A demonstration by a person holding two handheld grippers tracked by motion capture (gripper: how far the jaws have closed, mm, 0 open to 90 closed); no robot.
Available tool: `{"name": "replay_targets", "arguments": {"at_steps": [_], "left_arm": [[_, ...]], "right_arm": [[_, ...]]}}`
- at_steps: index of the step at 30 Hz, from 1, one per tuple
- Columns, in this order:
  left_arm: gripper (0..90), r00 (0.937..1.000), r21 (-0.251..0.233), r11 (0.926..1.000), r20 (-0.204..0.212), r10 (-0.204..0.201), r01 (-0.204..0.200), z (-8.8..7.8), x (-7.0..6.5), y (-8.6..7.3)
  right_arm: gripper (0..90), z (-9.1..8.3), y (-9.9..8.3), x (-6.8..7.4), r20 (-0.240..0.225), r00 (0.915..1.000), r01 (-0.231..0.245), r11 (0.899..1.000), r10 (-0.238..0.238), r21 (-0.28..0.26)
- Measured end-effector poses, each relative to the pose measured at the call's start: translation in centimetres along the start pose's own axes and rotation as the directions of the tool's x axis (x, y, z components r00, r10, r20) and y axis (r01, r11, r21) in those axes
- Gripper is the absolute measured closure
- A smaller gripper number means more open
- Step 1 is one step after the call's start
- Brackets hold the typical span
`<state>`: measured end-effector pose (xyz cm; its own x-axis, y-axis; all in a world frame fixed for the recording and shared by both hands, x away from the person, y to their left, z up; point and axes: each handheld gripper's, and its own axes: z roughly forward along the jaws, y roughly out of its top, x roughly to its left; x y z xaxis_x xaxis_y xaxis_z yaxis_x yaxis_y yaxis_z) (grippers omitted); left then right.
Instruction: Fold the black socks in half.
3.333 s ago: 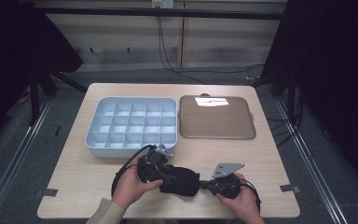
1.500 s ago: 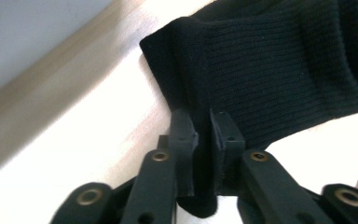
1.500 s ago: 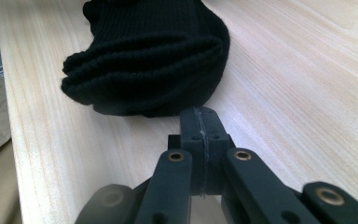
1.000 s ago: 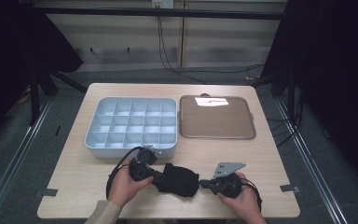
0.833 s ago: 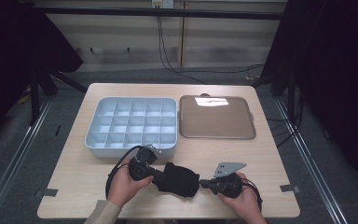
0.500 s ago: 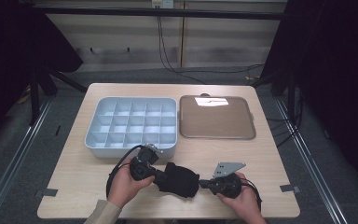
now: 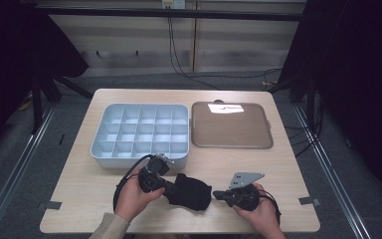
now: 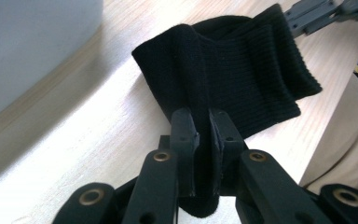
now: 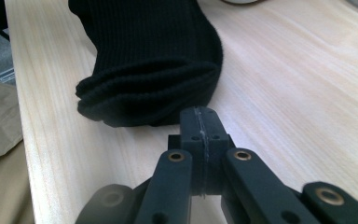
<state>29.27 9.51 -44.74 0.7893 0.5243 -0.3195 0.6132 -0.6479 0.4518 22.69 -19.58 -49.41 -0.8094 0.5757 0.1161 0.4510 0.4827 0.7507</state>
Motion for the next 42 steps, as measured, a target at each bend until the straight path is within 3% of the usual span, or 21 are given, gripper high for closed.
{"name": "replay_targets", "arguments": {"at_steps": [8, 17, 42], "left_arm": [[81.7, 1.0000, 0.007, 1.0000, -0.005, -0.001, 0.001, 0.2, 0.1, -0.1], [81.6, 0.9996, -0.015, 0.9998, 0.024, 0.015, -0.015, -0.5, -0.4, 0.1], [81.5, 0.9978, -0.030, 0.9983, 0.042, 0.051, -0.050, -0.9, -1.7, 1.1]], "right_arm": [[90.0, -0.9, 0.8, 0.2, 0.003, 1.0000, 0.009, 0.999, -0.009, -0.048], [90.0, 0.5, 0.9, 0.8, -0.018, 0.9996, 0.021, 1.000, -0.021, -0.001], [90.0, 1.1, 0.8, 0.9, -0.032, 0.9993, 0.020, 1.000, -0.020, 0.007]]}}
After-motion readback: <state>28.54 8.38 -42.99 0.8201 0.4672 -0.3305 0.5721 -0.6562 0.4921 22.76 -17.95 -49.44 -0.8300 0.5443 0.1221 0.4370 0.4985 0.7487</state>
